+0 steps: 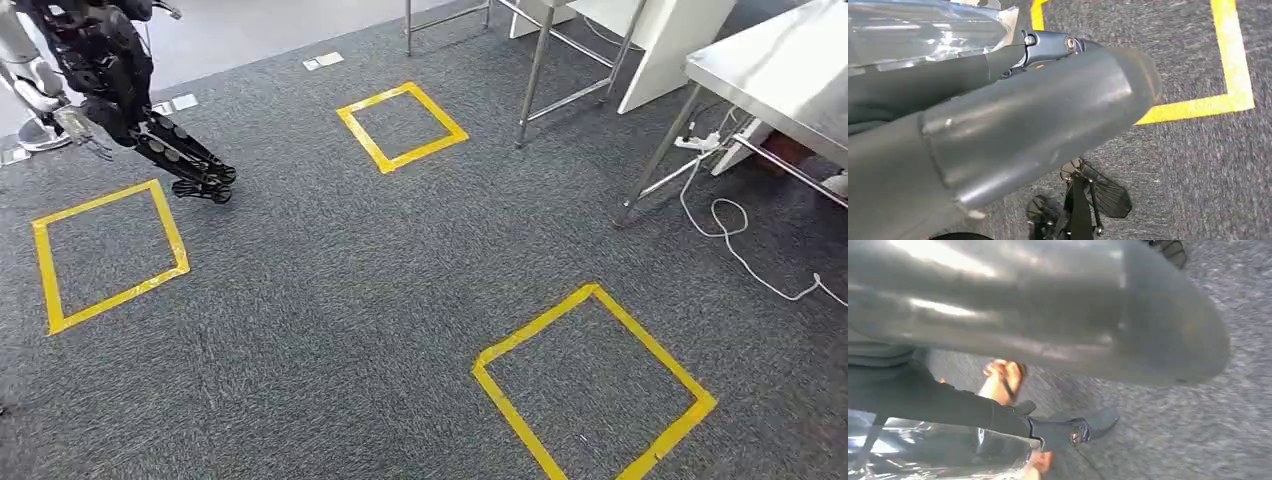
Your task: Take the parts from the cabinet and place them on the table.
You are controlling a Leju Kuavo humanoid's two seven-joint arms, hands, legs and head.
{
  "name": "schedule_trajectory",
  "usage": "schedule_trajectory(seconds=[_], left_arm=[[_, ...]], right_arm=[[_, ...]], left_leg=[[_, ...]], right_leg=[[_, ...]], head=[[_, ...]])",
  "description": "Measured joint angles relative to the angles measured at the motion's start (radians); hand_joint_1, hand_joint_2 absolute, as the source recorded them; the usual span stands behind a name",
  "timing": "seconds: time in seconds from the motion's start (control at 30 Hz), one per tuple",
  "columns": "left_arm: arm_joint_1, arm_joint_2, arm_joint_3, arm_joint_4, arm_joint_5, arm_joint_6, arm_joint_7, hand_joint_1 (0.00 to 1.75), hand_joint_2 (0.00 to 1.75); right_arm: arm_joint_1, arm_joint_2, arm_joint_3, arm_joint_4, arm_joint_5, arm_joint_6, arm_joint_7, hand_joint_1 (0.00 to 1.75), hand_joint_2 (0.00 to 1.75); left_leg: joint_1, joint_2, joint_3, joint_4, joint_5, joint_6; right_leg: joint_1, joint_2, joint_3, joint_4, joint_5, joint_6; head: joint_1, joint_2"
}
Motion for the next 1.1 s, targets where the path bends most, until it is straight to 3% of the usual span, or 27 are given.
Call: schedule_trajectory(seconds=[0.03, 0.13, 0.17, 0.2, 0.23, 0.27, 0.33, 0.37, 0.4, 0.47, 0.5, 0.53, 0.57, 0.67, 0.7, 0.73, 0.77, 0.83, 0.87, 0.9, 0.93, 1.0, 1.03, 1.1], left_arm=[[-0.001, 0.001, 0.000, 0.000, 0.000, 0.000, 0.000, 0.00, 0.00], [0.003, 0.000, 0.000, 0.000, 0.000, 0.000, -0.002, 0.00, 0.00], [0.004, 0.001, 0.000, 0.000, 0.000, 0.000, -0.002, 0.00, 0.00], [0.005, 0.001, 0.000, 0.000, -0.002, 0.000, -0.002, 0.00, 0.00], [0.004, 0.000, 0.000, 0.000, -0.002, 0.000, -0.002, 0.00, 0.00], [0.002, 0.000, 0.000, 0.000, -0.002, 0.000, -0.002, 0.00, 0.00], [0.001, 0.000, 0.000, 0.000, -0.002, 0.000, -0.002, 0.00, 0.00], [0.002, 0.000, 0.000, 0.000, -0.002, 0.000, -0.002, 0.00, 0.00], [0.003, 0.000, 0.000, 0.000, -0.002, 0.000, -0.002, 0.00, 0.00], [0.004, 0.000, 0.000, 0.000, -0.002, 0.000, -0.002, 0.00, 0.00], [0.003, 0.000, 0.000, 0.000, -0.002, 0.000, -0.002, 0.00, 0.00], [0.000, 0.001, 0.000, 0.000, -0.002, 0.000, -0.002, 0.00, 0.00], [-0.001, 0.000, 0.000, 0.000, -0.002, 0.000, -0.002, 0.00, 0.00], [0.000, 0.001, 0.000, 0.000, -0.004, 0.000, -0.002, 0.00, 0.00], [0.000, 0.001, 0.000, 0.000, -0.005, 0.000, -0.002, 0.00, 0.00], [0.000, 0.001, 0.000, 0.000, -0.005, 0.000, -0.002, 0.00, 0.00], [-0.002, 0.001, 0.000, 0.000, -0.006, -0.001, -0.002, 0.00, 0.00], [-0.003, 0.001, 0.000, 0.000, -0.007, -0.002, -0.002, 0.00, 0.00], [-0.003, 0.001, 0.000, 0.000, -0.007, -0.002, -0.002, 0.00, 0.00], [-0.002, 0.001, 0.000, 0.000, -0.007, -0.002, -0.002, 0.00, 0.00], [-0.001, 0.001, 0.000, 0.000, -0.007, -0.002, 0.000, 0.00, 0.00], [-0.001, 0.000, 0.000, 0.000, -0.007, -0.002, 0.000, 0.00, 0.00], [-0.001, 0.000, 0.000, 0.000, -0.007, -0.002, 0.001, 0.00, 0.00], [-0.001, 0.001, 0.000, 0.000, -0.007, -0.002, 0.001, 0.00, 0.00]], right_arm=[[0.000, 0.000, 0.000, 0.002, 0.000, 0.003, 0.000, 0.00, 0.00], [-0.006, -0.002, 0.000, 0.001, 0.003, 0.003, 0.000, 0.00, 0.00], [-0.006, -0.001, 0.000, 0.001, 0.003, 0.003, 0.000, 0.00, 0.00], [-0.006, -0.001, 0.000, 0.001, 0.003, 0.003, 0.000, 0.00, 0.00], [-0.006, -0.001, 0.000, 0.001, 0.003, 0.004, 0.000, 0.00, 0.00], [-0.004, -0.001, 0.000, 0.002, 0.003, 0.004, 0.000, 0.00, 0.00], [0.001, -0.002, 0.000, 0.002, 0.003, 0.004, 0.000, 0.00, 0.00], [0.001, -0.003, 0.000, 0.002, 0.003, 0.004, 0.000, 0.00, 0.00], [0.000, -0.003, 0.000, 0.002, 0.003, 0.004, 0.000, 0.00, 0.00], [-0.002, -0.001, 0.000, 0.002, 0.003, 0.004, 0.000, 0.00, 0.00], [-0.003, 0.000, 0.000, 0.002, 0.003, 0.004, 0.000, 0.00, 0.00], [-0.003, 0.001, 0.000, 0.002, 0.003, 0.004, 0.001, 0.00, 0.00], [-0.002, 0.002, 0.000, 0.002, 0.003, 0.004, 0.003, 0.00, 0.00], [-0.008, 0.005, 0.000, 0.001, 0.003, 0.003, 0.006, 0.00, 0.00], [-0.009, 0.004, 0.000, 0.001, 0.003, 0.002, 0.008, 0.00, 0.00], [-0.008, 0.004, 0.000, 0.001, 0.007, 0.002, 0.009, 0.00, 0.00], [-0.006, 0.004, 0.000, 0.002, 0.010, 0.001, 0.012, 0.00, 0.00], [-0.001, 0.003, 0.000, 0.002, 0.013, 0.001, 0.016, 0.00, 0.00], [0.000, 0.003, 0.000, 0.002, 0.016, 0.000, 0.017, 0.00, 0.00], [0.003, 0.003, 0.000, 0.002, 0.018, 0.000, 0.018, 0.00, 0.00], [0.003, 0.002, 0.000, 0.002, 0.019, 0.000, 0.018, 0.00, 0.00], [0.002, -0.001, 0.000, 0.002, 0.021, 0.000, 0.018, 0.00, 0.00], [0.003, 0.000, 0.000, 0.002, 0.023, 0.000, 0.018, 0.00, 0.00], [-0.001, 0.002, 0.000, 0.004, 0.023, -0.001, 0.019, 0.00, 0.00]], left_leg=[[-0.009, -0.010, -0.003, 0.005, -0.003, -0.009], [-0.001, -0.029, -0.006, -0.007, 0.008, -0.030], [0.003, -0.040, -0.010, -0.005, 0.011, -0.036], [0.003, -0.001, -0.021, 0.017, -0.007, -0.036], [-0.002, 0.046, -0.045, 0.072, -0.049, -0.036], [-0.002, 0.069, -0.080, 0.148, -0.093, -0.038], [-0.001, 0.086, -0.147, 0.298, -0.155, -0.039], [-0.001, 0.089, -0.160, 0.332, -0.158, -0.038], [-0.001, 0.091, -0.153, 0.321, -0.146, -0.036], [-0.003, 0.105, -0.061, 0.161, -0.069, -0.026], [-0.007, 0.134, -0.002, 0.062, -0.037, -0.017], [-0.017, 0.178, 0.020, 0.018, -0.043, -0.007], [-0.019, 0.165, 0.021, 0.015, -0.037, -0.006], [-0.027, 0.136, 0.012, 0.009, -0.032, 0.006], [-0.011, 0.124, 0.021, -0.007, -0.020, 0.017], [-0.014, 0.116, 0.023, -0.012, -0.015, 0.021], [-0.014, 0.106, 0.020, -0.012, -0.014, 0.023], [-0.014, 0.080, 0.016, -0.012, -0.012, 0.025], [-0.014, 0.067, 0.015, -0.011, -0.011, 0.024], [-0.014, 0.051, 0.015, -0.011, -0.010, 0.023], [-0.013, 0.037, 0.015, -0.010, -0.009, 0.021], [-0.007, 0.010, 0.016, -0.005, -0.010, 0.013], [-0.007, -0.001, 0.013, 0.000, -0.011, 0.003], [-0.012, -0.014, 0.006, 0.002, -0.010, -0.009]], right_leg=[[0.010, 0.009, -0.005, -0.009, 0.005, -0.013], [0.019, -0.019, -0.004, -0.004, 0.009, -0.043], [0.010, -0.032, 0.002, -0.011, 0.016, -0.055], [0.008, -0.045, 0.005, -0.013, 0.021, -0.063], [0.011, -0.055, 0.003, -0.014, 0.022, -0.074], [0.017, -0.068, 0.002, -0.014, 0.022, -0.078], [0.027, -0.096, 0.000, -0.013, 0.020, -0.082], [0.031, -0.110, -0.001, -0.013, 0.019, -0.082], [0.033, -0.119, -0.001, -0.013, 0.019, -0.083], [0.037, -0.143, 0.000, -0.013, 0.016, -0.086], [0.039, -0.153, 0.006, -0.013, 0.014, -0.088], [0.047, -0.159, 0.008, -0.012, 0.010, -0.083], [0.052, -0.166, 0.006, -0.011, 0.007, -0.078], [0.047, -0.192, 0.012, -0.014, 0.008, -0.068], [0.049, -0.177, 0.002, -0.005, -0.002, -0.060], [0.043, -0.120, -0.007, 0.027, -0.022, -0.060], [0.041, -0.090, -0.036, 0.089, -0.055, -0.067], [0.033, -0.074, -0.110, 0.249, -0.120, -0.070], [0.031, -0.072, -0.135, 0.299, -0.130, -0.065], [0.027, -0.072, -0.135, 0.297, -0.119, -0.054], [0.021, -0.071, -0.112, 0.248, -0.092, -0.040], [0.005, -0.048, -0.026, 0.064, -0.014, -0.012], [-0.004, -0.007, -0.005, 0.005, -0.003, -0.008], [0.009, -0.024, -0.008, 0.001, 0.005, -0.029]], head=[[0.002, 0.000], [-0.002, 0.000], [-0.003, 0.000], [-0.003, 0.000], [-0.008, 0.000], [-0.008, 0.000], [-0.008, 0.000], [-0.008, 0.000], [-0.007, 0.000], [-0.008, 0.000], [-0.008, 0.000], [-0.008, 0.000], [-0.002, 0.000], [-0.004, 0.000], [-0.004, 0.000], [-0.001, 0.000], [-0.001, 0.000], [0.000, 0.000], [0.000, 0.000], [0.001, 0.000], [0.000, 0.000], [0.000, 0.000], [0.002, 0.000], [0.003, 0.000]])
